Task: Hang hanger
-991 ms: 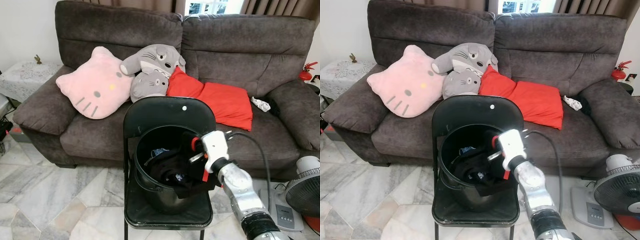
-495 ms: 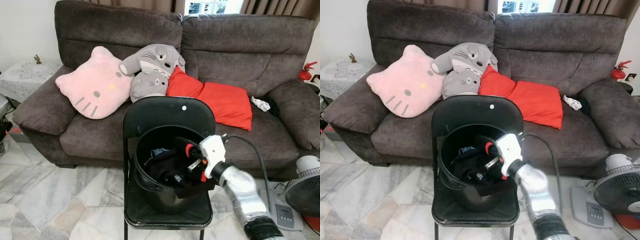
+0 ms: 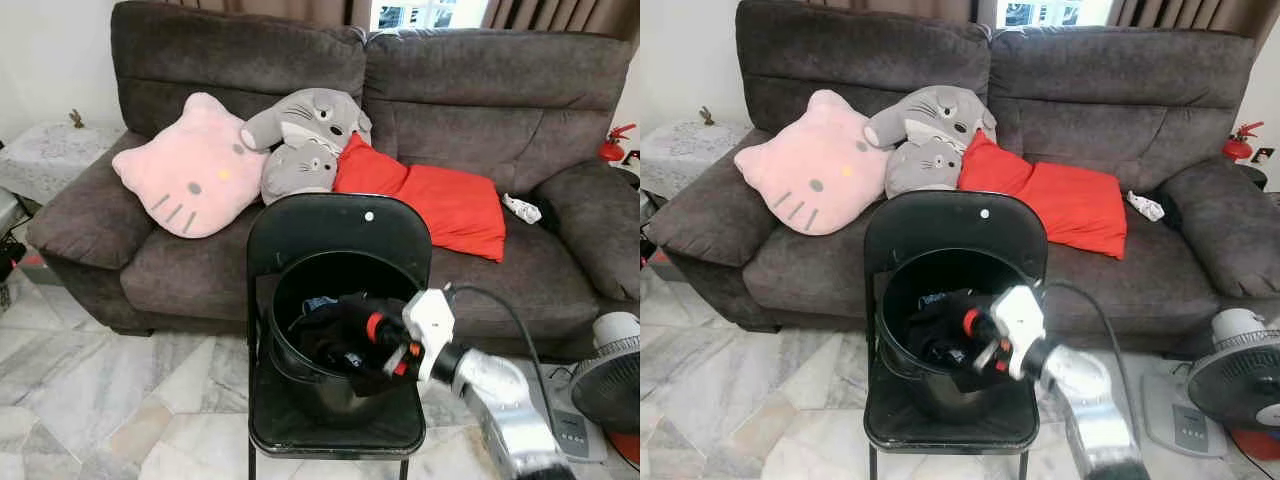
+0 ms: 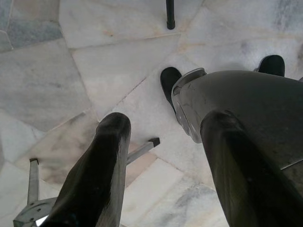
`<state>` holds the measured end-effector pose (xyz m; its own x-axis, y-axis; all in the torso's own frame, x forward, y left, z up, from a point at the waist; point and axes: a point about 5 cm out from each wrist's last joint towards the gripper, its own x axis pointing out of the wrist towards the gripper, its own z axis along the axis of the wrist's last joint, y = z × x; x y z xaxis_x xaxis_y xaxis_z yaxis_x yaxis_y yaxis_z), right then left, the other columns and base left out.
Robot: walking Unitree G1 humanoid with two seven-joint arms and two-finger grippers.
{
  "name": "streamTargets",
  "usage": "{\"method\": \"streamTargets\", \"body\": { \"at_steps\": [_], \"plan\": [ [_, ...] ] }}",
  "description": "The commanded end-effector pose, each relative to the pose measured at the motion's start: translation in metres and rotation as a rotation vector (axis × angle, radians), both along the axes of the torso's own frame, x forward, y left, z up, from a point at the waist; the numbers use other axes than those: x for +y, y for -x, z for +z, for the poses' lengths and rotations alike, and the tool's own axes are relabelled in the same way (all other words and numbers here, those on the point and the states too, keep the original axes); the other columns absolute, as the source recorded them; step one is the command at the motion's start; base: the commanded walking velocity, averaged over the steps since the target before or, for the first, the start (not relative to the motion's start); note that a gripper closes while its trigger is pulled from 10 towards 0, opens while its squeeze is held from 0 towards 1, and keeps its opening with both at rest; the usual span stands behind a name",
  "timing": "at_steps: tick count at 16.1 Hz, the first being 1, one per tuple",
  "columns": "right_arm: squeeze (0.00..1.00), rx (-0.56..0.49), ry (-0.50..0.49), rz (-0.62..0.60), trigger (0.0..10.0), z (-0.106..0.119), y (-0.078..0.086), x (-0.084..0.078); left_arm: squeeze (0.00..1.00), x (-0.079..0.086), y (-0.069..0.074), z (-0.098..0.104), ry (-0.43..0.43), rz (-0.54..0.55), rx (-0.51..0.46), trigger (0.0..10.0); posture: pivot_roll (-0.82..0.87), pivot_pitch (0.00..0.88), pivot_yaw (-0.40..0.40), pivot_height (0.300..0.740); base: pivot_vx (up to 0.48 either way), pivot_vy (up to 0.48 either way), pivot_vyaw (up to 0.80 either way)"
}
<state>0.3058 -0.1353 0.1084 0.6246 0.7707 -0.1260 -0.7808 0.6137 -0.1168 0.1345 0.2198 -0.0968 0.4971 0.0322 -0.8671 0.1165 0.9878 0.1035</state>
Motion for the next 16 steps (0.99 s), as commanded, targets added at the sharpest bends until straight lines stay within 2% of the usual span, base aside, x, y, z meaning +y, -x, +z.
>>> {"method": "streamTargets", "body": {
  "at_steps": [1, 3, 5, 7, 8, 9, 10, 13, 16],
  "plan": [
    [0.0, -0.028, -0.007, 0.047, 0.0, 0.01, 0.003, 0.002, 0.0, -0.003, 0.009, -0.004, 0.003, -0.011, 0.038, 10.0, -0.13, 0.075, 0.001, 0.74, 0.0, 0.0, 0.0],
    [0.0, -0.092, -0.059, 0.031, 0.0, 0.028, 0.001, 0.002, 0.0, -0.002, 0.009, -0.004, 0.002, -0.014, 0.039, 10.0, -0.13, 0.074, 0.001, 0.74, 0.0, 0.0, 0.0],
    [0.0, -0.18, -0.175, 0.004, 0.0, 0.059, -0.003, 0.009, 0.0, -0.002, 0.009, -0.004, 0.001, -0.016, 0.038, 10.0, -0.14, 0.074, 0.002, 0.74, 0.0, 0.0, 0.0],
    [0.0, -0.211, -0.196, -0.035, 0.0, 0.066, -0.007, 0.009, 0.0, -0.002, 0.009, -0.004, 0.001, -0.016, 0.038, 10.0, -0.14, 0.073, 0.002, 0.74, 0.0, 0.0, 0.0],
    [0.0, -0.204, -0.093, -0.116, 0.0, 0.057, -0.014, 0.004, 0.0, -0.002, 0.008, -0.004, 0.0, -0.016, 0.038, 10.0, -0.14, 0.071, 0.001, 0.74, 0.0, 0.0, 0.0],
    [0.0, -0.156, 0.084, -0.2, 0.0, 0.035, -0.021, -0.005, 0.0, -0.003, 0.008, -0.004, 0.0, -0.016, 0.038, 10.0, -0.13, 0.072, -0.001, 0.74, 0.0, 0.0, 0.0],
    [0.0, -0.088, 0.132, -0.203, 0.0, 0.021, -0.018, -0.009, 0.0, -0.003, 0.008, -0.004, 0.001, -0.015, 0.037, 10.0, -0.13, 0.073, -0.002, 0.74, 0.0, 0.0, 0.0],
    [0.0, -0.048, 0.103, -0.169, 0.0, 0.018, -0.007, -0.007, 0.0, -0.002, 0.009, -0.004, 0.001, -0.013, 0.038, 10.0, -0.14, 0.076, 0.0, 0.74, 0.0, 0.0, 0.0],
    [0.0, -0.055, 0.098, -0.178, 0.0, 0.018, -0.005, -0.006, 0.0, -0.002, 0.009, -0.004, 0.0, -0.019, 0.04, 10.0, -0.14, 0.074, 0.0, 0.74, 0.0, 0.0, 0.0]
  ]
}}
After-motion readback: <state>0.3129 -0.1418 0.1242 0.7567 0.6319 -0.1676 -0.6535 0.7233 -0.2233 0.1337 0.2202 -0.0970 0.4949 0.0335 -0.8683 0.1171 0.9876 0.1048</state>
